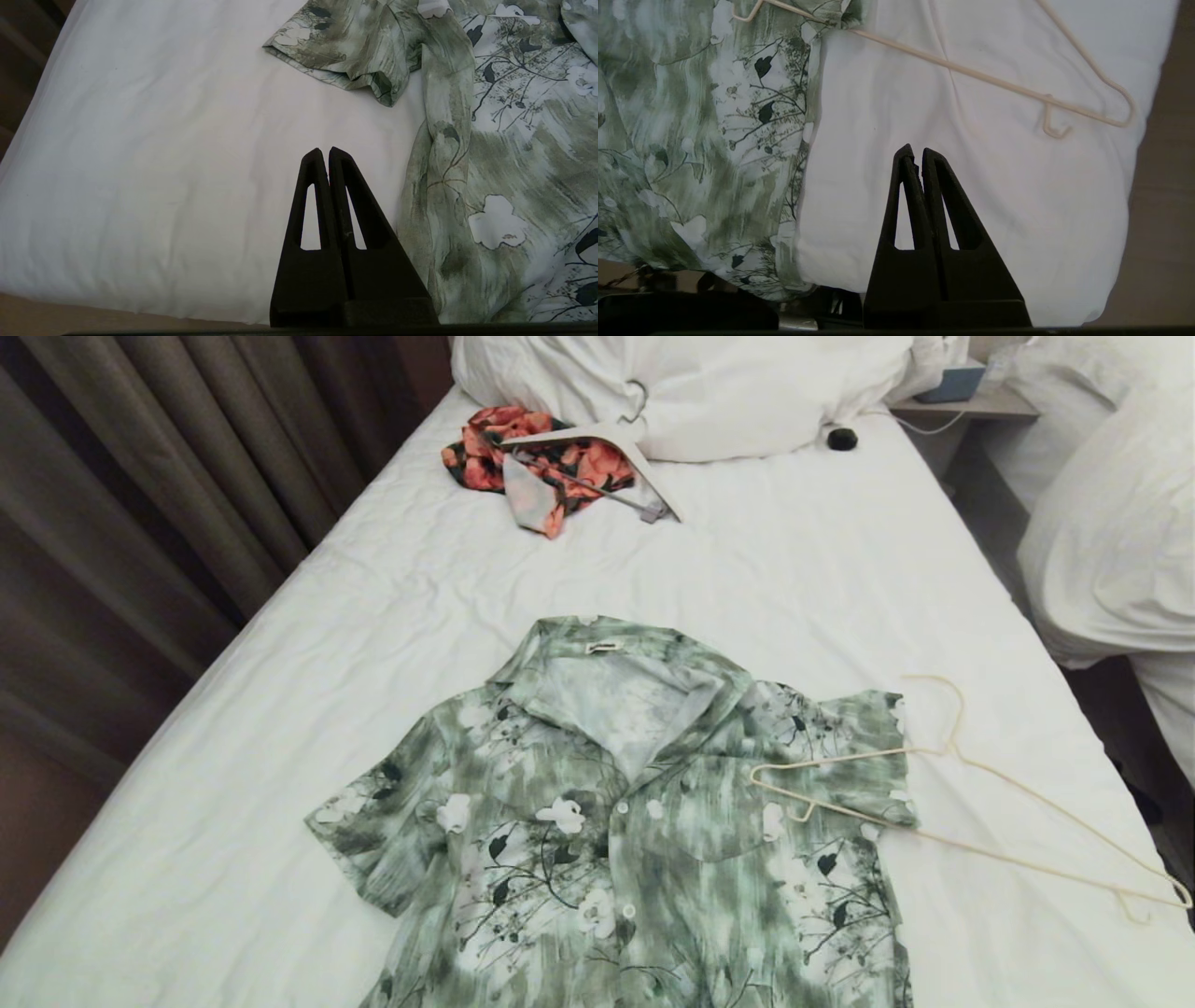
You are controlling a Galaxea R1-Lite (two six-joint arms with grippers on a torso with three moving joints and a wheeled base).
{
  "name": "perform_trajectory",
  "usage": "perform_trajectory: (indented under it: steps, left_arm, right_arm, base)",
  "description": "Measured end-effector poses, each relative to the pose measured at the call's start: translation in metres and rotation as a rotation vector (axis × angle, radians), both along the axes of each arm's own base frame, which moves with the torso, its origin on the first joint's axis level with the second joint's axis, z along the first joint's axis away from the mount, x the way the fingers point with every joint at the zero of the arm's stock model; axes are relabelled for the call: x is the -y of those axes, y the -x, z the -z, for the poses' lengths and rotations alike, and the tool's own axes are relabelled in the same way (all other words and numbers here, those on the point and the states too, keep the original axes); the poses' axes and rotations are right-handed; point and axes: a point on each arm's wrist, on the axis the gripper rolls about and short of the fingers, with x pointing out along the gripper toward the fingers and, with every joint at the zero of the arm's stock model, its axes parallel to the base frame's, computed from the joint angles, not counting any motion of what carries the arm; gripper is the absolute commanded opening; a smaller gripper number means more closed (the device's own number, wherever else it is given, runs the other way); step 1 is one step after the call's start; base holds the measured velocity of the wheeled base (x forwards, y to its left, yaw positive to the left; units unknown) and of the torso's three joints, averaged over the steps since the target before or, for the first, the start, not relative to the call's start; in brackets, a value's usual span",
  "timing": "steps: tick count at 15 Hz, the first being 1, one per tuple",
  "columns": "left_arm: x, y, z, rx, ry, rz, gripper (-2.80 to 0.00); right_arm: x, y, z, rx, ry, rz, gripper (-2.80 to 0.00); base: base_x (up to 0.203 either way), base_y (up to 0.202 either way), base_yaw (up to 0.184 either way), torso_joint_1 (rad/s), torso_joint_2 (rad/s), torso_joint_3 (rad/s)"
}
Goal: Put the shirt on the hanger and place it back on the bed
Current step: Lift the shirt and hanger
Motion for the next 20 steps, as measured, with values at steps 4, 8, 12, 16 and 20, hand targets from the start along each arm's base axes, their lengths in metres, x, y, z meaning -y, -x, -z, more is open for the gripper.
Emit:
perform_trajectory:
  steps: [4, 8, 12, 16, 20]
  left_arm:
    - [0.0, 0.0, 0.0, 0.0, 0.0, 0.0, -2.8]
    - [0.0, 0.0, 0.0, 0.0, 0.0, 0.0, -2.8]
    - [0.0, 0.0, 0.0, 0.0, 0.0, 0.0, -2.8]
    - [0.0, 0.0, 0.0, 0.0, 0.0, 0.0, -2.8]
    - [0.0, 0.0, 0.0, 0.0, 0.0, 0.0, -2.8]
  right_arm:
    - [0.006, -0.075, -0.032, -0.156, 0.001, -0.025, -2.8]
    - [0.02, -0.141, -0.058, -0.333, -0.033, -0.114, -2.8]
    - [0.058, -0.187, -0.042, -0.576, -0.147, -0.261, -2.8]
    - [0.11, -0.21, 0.005, -0.64, -0.331, -0.393, -2.8]
    - [0.148, -0.211, 0.028, -0.497, -0.349, -0.518, -2.8]
  base:
    - [0.0, 0.0, 0.0, 0.0, 0.0, 0.0]
    - [0.0, 0.0, 0.0, 0.0, 0.0, 0.0]
    - [0.0, 0.0, 0.0, 0.0, 0.0, 0.0]
    - [0.0, 0.0, 0.0, 0.0, 0.0, 0.0]
    - [0.0, 0.0, 0.0, 0.0, 0.0, 0.0]
